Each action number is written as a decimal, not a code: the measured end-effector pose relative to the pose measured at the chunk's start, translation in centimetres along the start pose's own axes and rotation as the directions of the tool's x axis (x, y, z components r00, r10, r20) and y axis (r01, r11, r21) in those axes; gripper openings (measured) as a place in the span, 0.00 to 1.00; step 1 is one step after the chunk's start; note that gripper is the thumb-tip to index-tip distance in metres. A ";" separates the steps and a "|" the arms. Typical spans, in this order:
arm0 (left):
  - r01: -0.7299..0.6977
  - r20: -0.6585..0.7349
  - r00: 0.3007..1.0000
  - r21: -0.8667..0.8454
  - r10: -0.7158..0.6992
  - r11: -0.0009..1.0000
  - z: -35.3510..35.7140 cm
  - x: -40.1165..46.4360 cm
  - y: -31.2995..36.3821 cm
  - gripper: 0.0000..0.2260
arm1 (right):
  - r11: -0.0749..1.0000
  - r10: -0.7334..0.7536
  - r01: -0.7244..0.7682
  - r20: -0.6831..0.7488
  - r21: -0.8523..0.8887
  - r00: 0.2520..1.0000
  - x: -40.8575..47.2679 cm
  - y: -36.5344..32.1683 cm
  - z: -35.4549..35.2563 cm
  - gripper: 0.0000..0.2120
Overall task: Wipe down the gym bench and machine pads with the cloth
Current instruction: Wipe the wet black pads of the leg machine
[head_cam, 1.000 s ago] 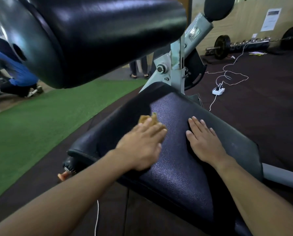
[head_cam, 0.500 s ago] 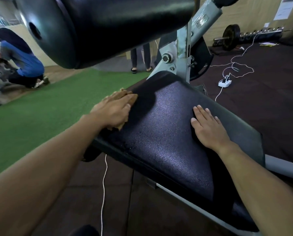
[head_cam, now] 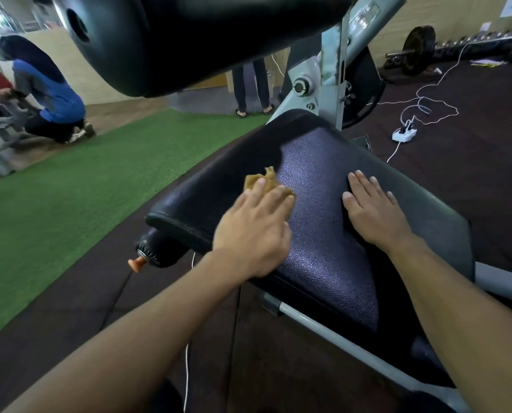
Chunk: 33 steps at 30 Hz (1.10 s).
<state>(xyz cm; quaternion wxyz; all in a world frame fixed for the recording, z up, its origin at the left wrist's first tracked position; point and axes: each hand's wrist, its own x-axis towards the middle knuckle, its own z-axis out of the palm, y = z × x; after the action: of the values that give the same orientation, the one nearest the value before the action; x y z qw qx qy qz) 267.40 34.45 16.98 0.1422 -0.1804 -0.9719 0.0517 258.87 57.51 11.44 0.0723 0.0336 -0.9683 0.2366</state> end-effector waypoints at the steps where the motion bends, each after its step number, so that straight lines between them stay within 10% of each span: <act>1: -0.009 0.012 1.000 -0.002 0.010 1.000 0.0 0.5 0.6 0.27 | 1.000 -0.001 0.001 0.000 0.001 1.000 0.0 0.0 0.0 0.26; 7: -0.035 0.038 0.999 -0.022 0.036 0.999 -1.3 2.3 -4.0 0.25 | 1.000 -0.003 0.003 0.017 0.003 1.000 -0.4 0.3 -0.3 0.26; 13: 0.334 0.140 0.938 -0.138 -0.316 0.932 -2.7 1.8 -11.6 0.26 | 1.000 -0.026 0.026 0.012 -0.008 1.000 -0.5 0.2 -0.2 0.26; 20: 0.213 -0.212 0.950 -0.089 -0.228 0.973 -0.3 -3.7 -5.8 0.24 | 0.999 -0.033 0.032 -0.022 -0.018 0.999 -0.4 0.3 0.0 0.27; 27: 0.036 -0.020 0.999 -0.006 -0.036 0.999 0.6 2.1 3.6 0.26 | 1.000 -0.021 0.021 -0.014 0.021 1.000 -0.5 0.0 -0.2 0.26; 33: 0.043 0.155 0.988 -0.217 -0.009 0.975 2.6 7.0 11.7 0.29 | 0.769 0.193 -0.047 -0.162 0.638 0.968 -1.0 0.5 -1.9 0.19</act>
<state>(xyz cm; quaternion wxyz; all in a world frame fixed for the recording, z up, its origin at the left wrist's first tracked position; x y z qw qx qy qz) 264.26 47.76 14.52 0.0471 -0.1775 -0.9820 -0.0440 260.02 58.86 12.69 0.1472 -0.0326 -0.8198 0.5525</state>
